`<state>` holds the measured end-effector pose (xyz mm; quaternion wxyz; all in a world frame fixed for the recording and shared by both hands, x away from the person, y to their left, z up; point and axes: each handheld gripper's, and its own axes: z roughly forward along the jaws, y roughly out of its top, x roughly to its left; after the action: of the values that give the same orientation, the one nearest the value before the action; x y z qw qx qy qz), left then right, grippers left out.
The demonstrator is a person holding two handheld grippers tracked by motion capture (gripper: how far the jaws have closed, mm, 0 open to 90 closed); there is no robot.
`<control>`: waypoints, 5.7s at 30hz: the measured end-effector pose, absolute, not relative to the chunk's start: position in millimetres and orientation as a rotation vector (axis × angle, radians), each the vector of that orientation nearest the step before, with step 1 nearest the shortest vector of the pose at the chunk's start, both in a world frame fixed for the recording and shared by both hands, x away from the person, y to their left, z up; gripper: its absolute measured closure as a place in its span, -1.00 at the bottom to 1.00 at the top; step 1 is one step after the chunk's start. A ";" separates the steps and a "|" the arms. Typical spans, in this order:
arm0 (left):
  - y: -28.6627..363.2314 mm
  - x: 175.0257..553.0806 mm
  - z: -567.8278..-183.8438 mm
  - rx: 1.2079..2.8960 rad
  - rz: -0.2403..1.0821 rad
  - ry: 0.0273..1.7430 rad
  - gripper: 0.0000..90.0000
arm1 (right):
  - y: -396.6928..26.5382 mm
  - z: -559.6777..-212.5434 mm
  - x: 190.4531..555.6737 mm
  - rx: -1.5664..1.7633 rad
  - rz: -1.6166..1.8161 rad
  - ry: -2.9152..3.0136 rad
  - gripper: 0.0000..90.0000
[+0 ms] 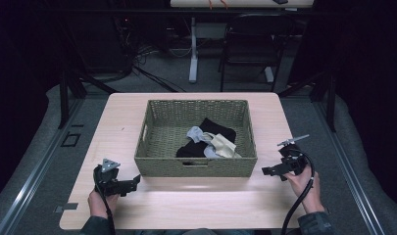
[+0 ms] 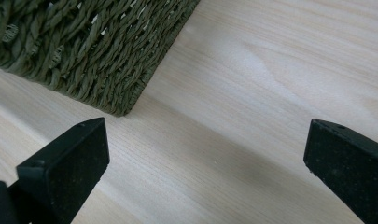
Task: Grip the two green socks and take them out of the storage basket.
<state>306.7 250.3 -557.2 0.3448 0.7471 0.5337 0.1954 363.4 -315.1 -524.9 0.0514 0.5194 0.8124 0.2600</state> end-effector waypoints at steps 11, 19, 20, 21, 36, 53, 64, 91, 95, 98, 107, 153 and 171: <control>243.6 307.8 -557.4 1.954 0.503 1.366 -1.00 | -326.1 -493.2 369.1 1.565 0.800 2.439 -1.00; 246.4 305.8 -557.9 1.953 0.504 1.380 -1.00 | -320.8 -470.2 381.0 1.524 0.794 2.448 -1.00; 246.4 305.8 -557.4 1.953 0.506 1.374 -1.00 | -320.4 -466.2 382.2 1.512 0.796 2.452 -1.00; 245.7 305.9 -557.1 1.946 0.503 1.370 -1.00 | -319.3 -461.8 382.5 1.507 0.802 2.441 -1.00; 248.1 303.7 -558.8 1.943 0.492 1.368 -1.00 | -274.8 -401.8 403.0 1.324 0.833 2.515 -1.00; 247.4 306.1 -558.2 1.953 0.498 1.374 -1.00 | -198.2 -404.2 443.0 1.148 0.729 2.685 -1.00; 247.5 304.9 -558.4 1.941 0.501 1.382 -1.00 | -162.5 -439.1 470.1 1.149 0.598 2.764 -0.54; 246.5 304.7 -558.0 1.948 0.496 1.371 -1.00 | -137.4 -483.3 485.2 1.210 0.190 2.870 0.83; 246.3 304.5 -557.8 1.945 0.498 1.368 -1.00 | -142.0 -472.6 483.4 1.216 0.237 2.860 0.83; 246.3 304.6 -557.7 1.949 0.493 1.368 -1.00 | -144.6 -463.9 481.9 1.225 0.263 2.847 0.83; 246.3 304.5 -557.7 1.948 0.492 1.367 -1.00 | -147.5 -445.4 480.1 1.245 0.305 2.835 0.83; 246.4 304.9 -558.0 1.946 0.473 1.364 -1.00 | -158.0 -356.2 471.5 1.179 0.364 2.782 0.82; 246.9 305.2 -558.4 1.944 0.471 1.366 -1.00 | -194.3 -337.5 466.9 1.254 0.399 2.706 0.81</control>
<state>305.2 246.9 -558.4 0.3520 0.7513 0.5277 0.1822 466.9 -194.3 -337.5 0.0663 0.4159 0.8973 0.1323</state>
